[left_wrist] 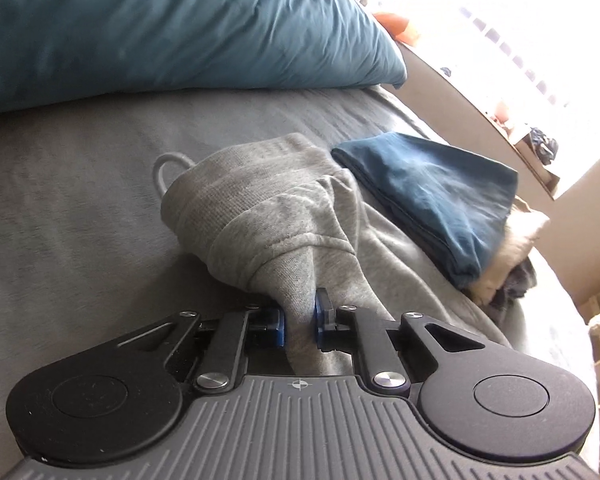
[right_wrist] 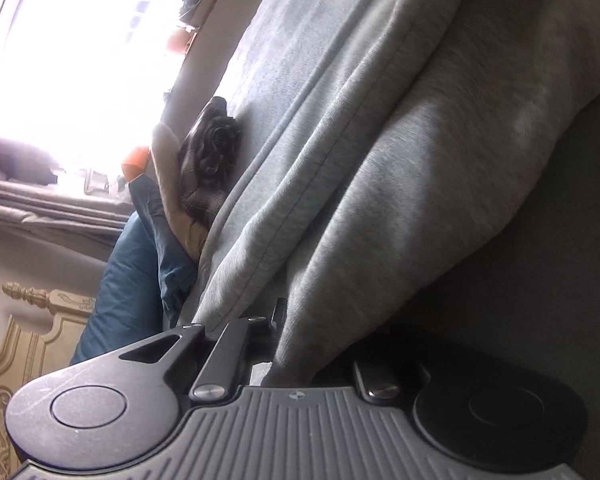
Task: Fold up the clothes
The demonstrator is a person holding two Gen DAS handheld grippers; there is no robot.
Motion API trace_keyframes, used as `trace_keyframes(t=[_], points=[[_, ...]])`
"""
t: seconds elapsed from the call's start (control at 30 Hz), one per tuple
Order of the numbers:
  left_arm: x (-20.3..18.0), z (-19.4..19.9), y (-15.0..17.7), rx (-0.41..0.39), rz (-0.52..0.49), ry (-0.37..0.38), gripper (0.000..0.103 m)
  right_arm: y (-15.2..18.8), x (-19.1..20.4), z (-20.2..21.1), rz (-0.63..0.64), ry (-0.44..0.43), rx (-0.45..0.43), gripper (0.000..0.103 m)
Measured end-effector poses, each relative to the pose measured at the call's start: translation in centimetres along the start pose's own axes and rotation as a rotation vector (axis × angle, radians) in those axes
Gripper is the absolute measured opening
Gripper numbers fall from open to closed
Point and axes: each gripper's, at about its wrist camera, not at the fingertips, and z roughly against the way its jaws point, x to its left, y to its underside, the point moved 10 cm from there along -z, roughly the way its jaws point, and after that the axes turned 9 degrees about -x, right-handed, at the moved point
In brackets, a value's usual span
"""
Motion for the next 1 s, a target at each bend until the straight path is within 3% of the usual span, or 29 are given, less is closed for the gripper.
trace_keyframes(t=[0.17, 0.4, 0.57, 0.73, 0.8, 0.9, 1.0], points=[[1.8, 4.3, 1.5, 0.072, -0.052, 0.029, 0.011, 1.0, 0.2, 3.4, 0.079, 0.019, 0.079, 0.008], [5.7, 11.4, 4.2, 0.173, -0.07, 0.03, 0.011, 5.2, -1.6, 9.6, 0.212, 0.097, 0.286, 0.008], [8.2, 14.0, 7.0, 0.262, -0.077, 0.012, 0.013, 7.0, -3.0, 12.3, 0.244, 0.125, 0.345, 0.008], [9.4, 13.5, 8.1, 0.318, -0.055, 0.022, 0.019, 7.9, -5.9, 11.7, 0.171, 0.165, 0.4, 0.016], [9.6, 14.4, 8.0, 0.321, -0.084, 0.037, 0.024, 7.8, -5.9, 12.1, 0.168, 0.168, 0.417, 0.027], [9.8, 16.4, 7.8, 0.318, -0.167, 0.048, 0.034, 7.9, -5.0, 13.4, 0.257, 0.189, 0.447, 0.042], [10.2, 18.2, 7.1, 0.288, -0.254, 0.057, 0.034, 8.3, -3.7, 15.2, 0.37, 0.199, 0.471, 0.043]])
